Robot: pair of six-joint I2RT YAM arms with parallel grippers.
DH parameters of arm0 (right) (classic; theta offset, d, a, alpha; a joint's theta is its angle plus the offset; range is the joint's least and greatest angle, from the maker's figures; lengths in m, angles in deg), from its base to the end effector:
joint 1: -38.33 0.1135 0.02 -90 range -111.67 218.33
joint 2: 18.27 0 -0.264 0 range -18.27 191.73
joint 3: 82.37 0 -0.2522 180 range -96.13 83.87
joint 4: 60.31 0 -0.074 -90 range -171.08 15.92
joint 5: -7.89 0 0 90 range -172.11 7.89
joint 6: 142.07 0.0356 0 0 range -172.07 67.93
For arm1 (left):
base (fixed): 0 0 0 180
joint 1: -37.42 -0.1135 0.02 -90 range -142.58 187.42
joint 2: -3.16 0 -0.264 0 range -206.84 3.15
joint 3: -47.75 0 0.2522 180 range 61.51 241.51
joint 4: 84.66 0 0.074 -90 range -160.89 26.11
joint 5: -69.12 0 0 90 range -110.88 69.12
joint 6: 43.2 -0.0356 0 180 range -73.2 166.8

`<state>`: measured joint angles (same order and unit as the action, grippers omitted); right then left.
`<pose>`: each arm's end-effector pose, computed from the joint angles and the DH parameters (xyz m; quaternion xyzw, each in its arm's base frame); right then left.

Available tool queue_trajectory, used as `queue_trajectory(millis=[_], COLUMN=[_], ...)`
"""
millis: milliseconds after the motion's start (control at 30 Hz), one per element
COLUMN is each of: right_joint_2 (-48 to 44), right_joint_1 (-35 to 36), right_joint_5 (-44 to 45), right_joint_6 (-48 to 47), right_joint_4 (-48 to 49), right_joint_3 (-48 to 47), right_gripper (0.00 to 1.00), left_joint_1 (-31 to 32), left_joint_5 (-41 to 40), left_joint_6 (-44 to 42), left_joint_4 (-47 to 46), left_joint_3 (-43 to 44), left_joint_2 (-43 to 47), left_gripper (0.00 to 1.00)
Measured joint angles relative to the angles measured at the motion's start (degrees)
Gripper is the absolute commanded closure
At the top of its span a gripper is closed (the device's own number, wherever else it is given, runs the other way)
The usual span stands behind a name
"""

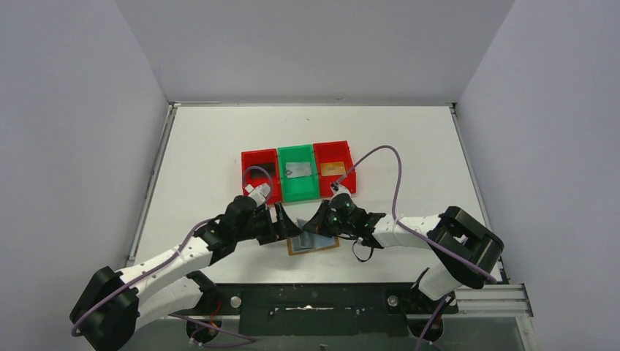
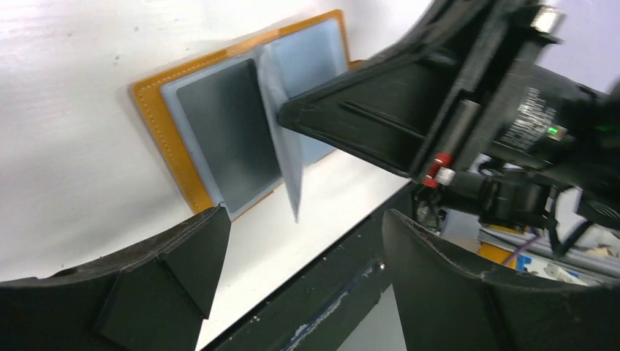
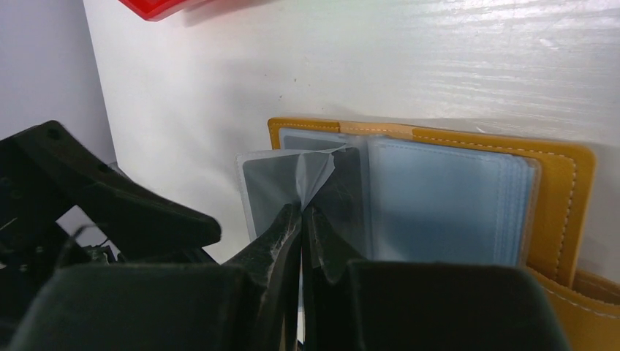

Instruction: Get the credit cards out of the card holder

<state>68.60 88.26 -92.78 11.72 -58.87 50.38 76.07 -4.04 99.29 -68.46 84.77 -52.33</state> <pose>0.1788 0.2227 0.1489 0.0677 0.8939 0.4100 0.1678 0.1486 -0.1320 0.1897 -0.0381 0.8779 -0.4188 0.2289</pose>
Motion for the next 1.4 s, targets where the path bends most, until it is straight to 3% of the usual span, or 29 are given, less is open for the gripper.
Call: queue_trajectory(millis=[233, 467, 733, 800, 933, 1067, 1267, 1400], right_joint_2=[0.0, 0.0, -0.39, -0.44, -0.55, -1.4, -7.91, -14.58], right_joint_1=[-0.33, -1.03, -1.75, -1.95, -2.27, -2.38, -2.38, -2.38], right_joint_5=[-0.85, -1.66, -2.34, -2.49, -3.08, -3.74, -1.53, 6.14], right_joint_6=[1.27, 2.08, 2.54, 2.54, 2.54, 2.47, 0.28, -0.79], right_joint_4=[2.75, 4.79, 5.75, 5.77, 5.79, 5.55, -2.27, -14.21], right_joint_3=[1.03, 2.89, 3.76, 3.76, 4.17, 4.37, 3.15, 0.59], right_gripper=[1.0, 0.98, 0.95, 0.94, 0.84, 0.59, 0.51, 0.47], left_joint_1=[2.43, 3.69, 4.17, 4.17, 4.17, 4.17, 4.17, 4.37], left_joint_5=[-6.14, -5.66, -3.8, -2.84, -1.4, -0.09, 1.66, 2.54], left_joint_6=[3.54, 4.61, 4.42, 4.04, 2.8, 0.87, -1.81, -3.26], left_joint_4=[-4.66, -11.17, -15.34, -16.48, -17.0, -16.83, -16.17, -15.21], left_joint_3=[-0.55, -1.14, -1.18, -1.18, -1.16, -0.76, 1.42, 4.52], left_joint_2=[-6.03, -11.82, -16.98, -18.27, -20.52, -20.92, -21.07, -23.04], left_gripper=[0.41, 0.57, 0.65, 0.72, 0.85, 0.95, 0.97, 0.88])
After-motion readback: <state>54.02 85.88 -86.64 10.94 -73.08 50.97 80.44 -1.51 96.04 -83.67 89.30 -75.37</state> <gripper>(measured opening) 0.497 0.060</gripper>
